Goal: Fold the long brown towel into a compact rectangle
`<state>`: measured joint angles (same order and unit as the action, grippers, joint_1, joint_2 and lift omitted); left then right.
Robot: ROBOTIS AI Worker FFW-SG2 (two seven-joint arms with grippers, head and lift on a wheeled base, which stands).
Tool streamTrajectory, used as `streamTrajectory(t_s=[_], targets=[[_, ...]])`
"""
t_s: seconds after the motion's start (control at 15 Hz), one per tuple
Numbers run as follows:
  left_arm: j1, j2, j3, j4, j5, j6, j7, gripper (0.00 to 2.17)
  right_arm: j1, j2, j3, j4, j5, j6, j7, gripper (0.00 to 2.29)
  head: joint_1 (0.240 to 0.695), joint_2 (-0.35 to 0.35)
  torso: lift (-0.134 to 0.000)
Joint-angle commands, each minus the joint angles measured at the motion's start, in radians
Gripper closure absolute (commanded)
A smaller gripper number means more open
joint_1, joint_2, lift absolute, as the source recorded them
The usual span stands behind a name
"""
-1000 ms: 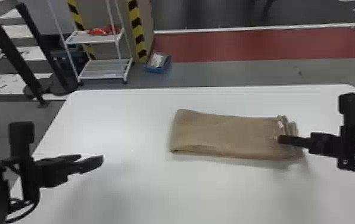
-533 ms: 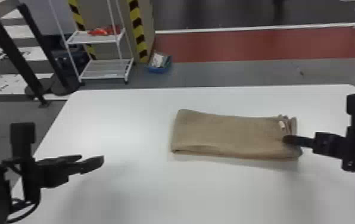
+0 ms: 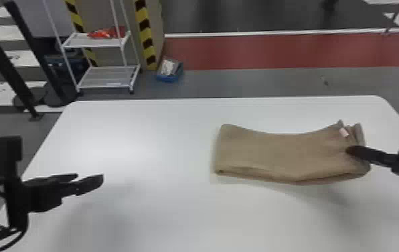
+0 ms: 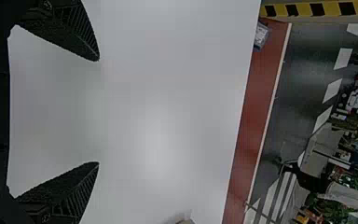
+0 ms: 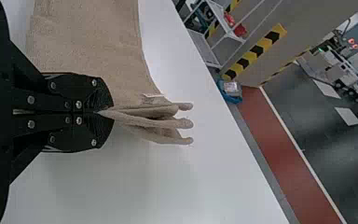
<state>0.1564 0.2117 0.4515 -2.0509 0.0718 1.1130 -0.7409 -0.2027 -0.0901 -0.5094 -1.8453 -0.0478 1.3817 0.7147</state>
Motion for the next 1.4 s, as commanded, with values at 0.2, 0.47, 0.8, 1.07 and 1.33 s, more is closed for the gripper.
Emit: streamTrajectory(t_s=[0.2, 0.47, 0.8, 1.07, 1.33], targets=[[-0.001, -0.002, 0.004, -0.003, -0.001, 0.000, -0.002, 0.09, -0.080, -0.033, -0.080, -0.074, -0.049, 0.130, -0.001, 1.30, 0.695, 0.005, -0.123], [0.006, -0.002, 0.009, -0.006, 0.000, 0.000, -0.002, 0.09, -0.115, 0.072, 0.026, -0.069, -0.050, 0.081, -0.020, 1.30, 0.695, 0.025, -0.123], [0.014, 0.000, 0.013, -0.012, -0.001, 0.000, -0.002, 0.09, -0.112, 0.091, 0.200, -0.068, 0.005, 0.050, -0.035, 1.30, 0.695, 0.139, -0.123], [0.014, 0.000, 0.012, -0.008, 0.000, 0.000, -0.002, 0.09, -0.095, 0.091, 0.307, -0.020, 0.045, -0.017, -0.052, 1.30, 0.695, 0.183, -0.123], [0.022, 0.000, 0.013, -0.008, 0.000, 0.000, -0.002, 0.09, -0.092, 0.091, 0.350, 0.051, 0.063, -0.131, -0.067, 1.30, 0.695, 0.209, -0.123]])
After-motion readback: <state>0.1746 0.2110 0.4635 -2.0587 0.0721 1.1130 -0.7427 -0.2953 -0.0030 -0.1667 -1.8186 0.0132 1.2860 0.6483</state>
